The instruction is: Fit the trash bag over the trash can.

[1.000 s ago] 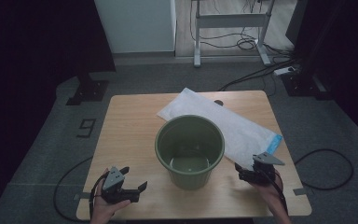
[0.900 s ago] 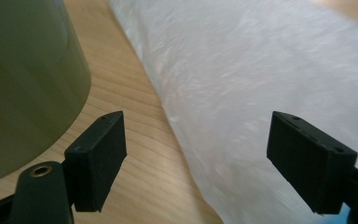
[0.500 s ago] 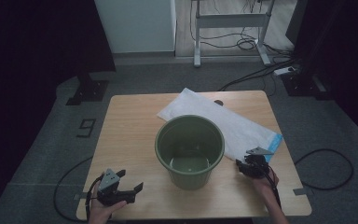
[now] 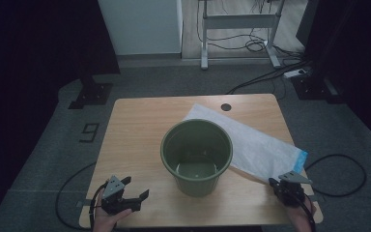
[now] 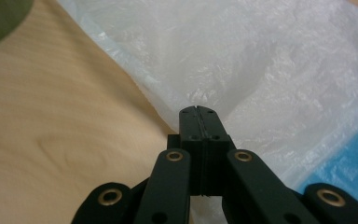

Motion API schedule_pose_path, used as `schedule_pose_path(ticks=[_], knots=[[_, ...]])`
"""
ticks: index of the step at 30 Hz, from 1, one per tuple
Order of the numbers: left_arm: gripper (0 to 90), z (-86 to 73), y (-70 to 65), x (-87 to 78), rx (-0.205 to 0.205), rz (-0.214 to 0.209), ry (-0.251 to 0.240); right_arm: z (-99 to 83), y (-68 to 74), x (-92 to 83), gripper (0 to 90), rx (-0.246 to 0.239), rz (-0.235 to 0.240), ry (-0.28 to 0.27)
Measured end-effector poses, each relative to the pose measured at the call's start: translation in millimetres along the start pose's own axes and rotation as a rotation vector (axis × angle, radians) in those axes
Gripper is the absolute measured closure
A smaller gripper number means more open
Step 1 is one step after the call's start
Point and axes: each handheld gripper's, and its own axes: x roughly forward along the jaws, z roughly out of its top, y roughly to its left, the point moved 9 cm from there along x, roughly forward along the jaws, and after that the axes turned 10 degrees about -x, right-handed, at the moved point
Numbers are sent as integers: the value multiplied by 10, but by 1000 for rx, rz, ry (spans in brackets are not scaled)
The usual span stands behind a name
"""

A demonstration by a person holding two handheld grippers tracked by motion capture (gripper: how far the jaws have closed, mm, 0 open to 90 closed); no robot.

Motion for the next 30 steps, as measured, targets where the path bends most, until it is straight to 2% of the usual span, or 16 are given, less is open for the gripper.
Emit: schedule_pose_path(ticks=[5, 7, 8, 9, 11, 13, 15, 16, 18, 21, 24, 26, 27, 28, 30], knots=[[111, 4, 30, -6, -11, -1, -4, -207, -63, -143, 888, 7, 19, 20], [111, 3, 36, -2, -16, 0, -4, -213, -69, -162, 843, 12, 14, 9], [111, 2, 40, 4, -17, 6, -2, -198, -65, -164, 794, 7, 15, 3], [111, 0, 41, 11, -12, 17, 2, -165, -51, -168, 667, 0, 6, -7], [112, -3, 25, 22, 6, 30, 12, -83, -4, -160, 492, -9, -25, -34], [112, 4, -6, 40, 14, 21, 14, 50, 86, -133, 397, -20, -30, -72], [112, 2, -25, 63, 20, 17, 20, 218, 198, -67, 346, -50, -23, -93], [112, -5, -35, 78, 20, 14, 25, 282, 241, -32, 339, -53, -14, -100], [112, -22, -45, 94, 20, 14, 32, 452, 385, 122, 337, -59, 52, -110], [112, -28, -53, 105, 19, 8, 37, 550, 494, 396, 318, -81, 93, -68], [116, -24, -44, 94, 13, 6, 32, 599, 532, 662, 297, -81, 104, -18], [119, -34, -20, 86, 7, 10, 32, 619, 550, 726, 294, -78, 107, -6], [119, -41, -8, 83, 5, 11, 33, 669, 561, 825, 302, -82, 89, 3], [119, -47, 2, 79, 2, 12, 33, 688, 557, 847, 331, -65, 84, 8], [123, -53, 16, 67, -2, 13, 31, 708, 541, 856, 480, -40, 72, 10]])
